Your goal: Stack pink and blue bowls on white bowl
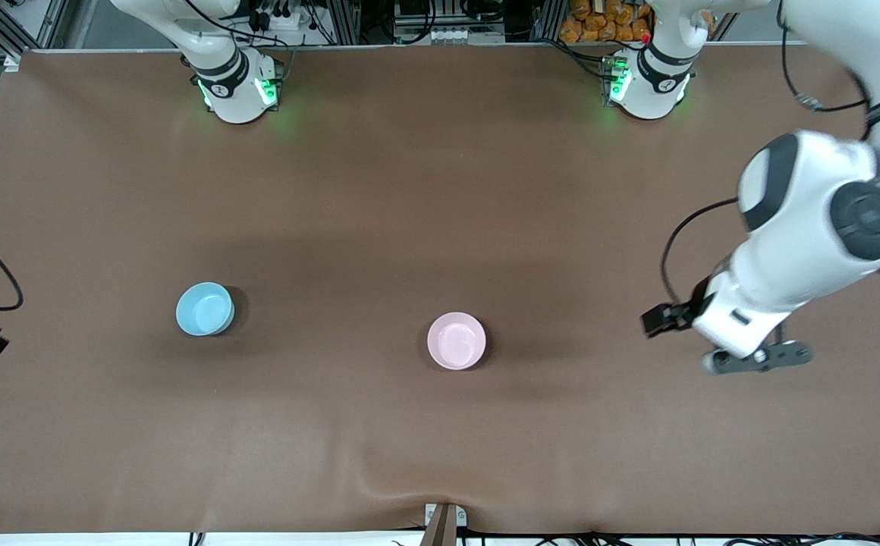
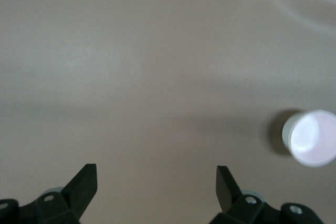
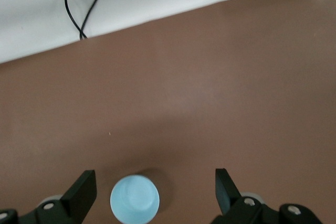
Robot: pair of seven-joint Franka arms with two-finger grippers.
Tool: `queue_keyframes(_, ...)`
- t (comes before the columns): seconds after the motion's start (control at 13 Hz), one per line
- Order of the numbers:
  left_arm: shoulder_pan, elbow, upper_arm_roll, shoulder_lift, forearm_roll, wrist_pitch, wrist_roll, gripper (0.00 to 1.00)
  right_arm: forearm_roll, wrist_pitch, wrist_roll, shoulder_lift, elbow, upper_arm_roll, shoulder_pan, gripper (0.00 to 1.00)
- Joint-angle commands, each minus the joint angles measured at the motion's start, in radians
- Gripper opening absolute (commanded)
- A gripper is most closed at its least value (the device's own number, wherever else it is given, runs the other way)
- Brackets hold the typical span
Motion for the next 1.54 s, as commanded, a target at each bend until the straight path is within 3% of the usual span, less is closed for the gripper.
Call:
queue_keyframes(0.0, 0.000, -0.019, 0.055, -0.114, -0.038, -0.132, 0.078, 1.00, 0.007, -0.077, 0.000, -0.011, 0.000, 0.005, -0.005, 1.00)
queue_keyframes(0.38, -0.006, -0.024, 0.149, -0.261, -0.064, -0.315, 0.182, 1.00, 0.013, -0.259, 0.000, 0.023, -0.026, 0.007, 0.009, 1.00)
queue_keyframes(0.69, 0.003, -0.027, 0.170, -0.341, -0.066, -0.427, 0.229, 1.00, 0.017, -0.253, 0.011, 0.064, -0.095, 0.007, 0.004, 1.00)
queue_keyframes(1.08, 0.014, -0.096, 0.169, -0.420, -0.067, -0.435, 0.245, 1.00, 0.063, -0.247, 0.000, 0.159, -0.178, 0.008, 0.001, 1.00)
queue_keyframes(1.23, 0.022, -0.119, 0.169, -0.424, -0.066, -0.424, 0.247, 1.00, 0.111, -0.205, 0.009, 0.171, -0.213, 0.007, 0.000, 1.00)
queue_keyframes(1.46, 0.031, -0.145, 0.172, -0.423, -0.067, -0.388, 0.299, 1.00, 0.114, -0.019, -0.018, 0.196, -0.299, 0.008, -0.020, 1.00)
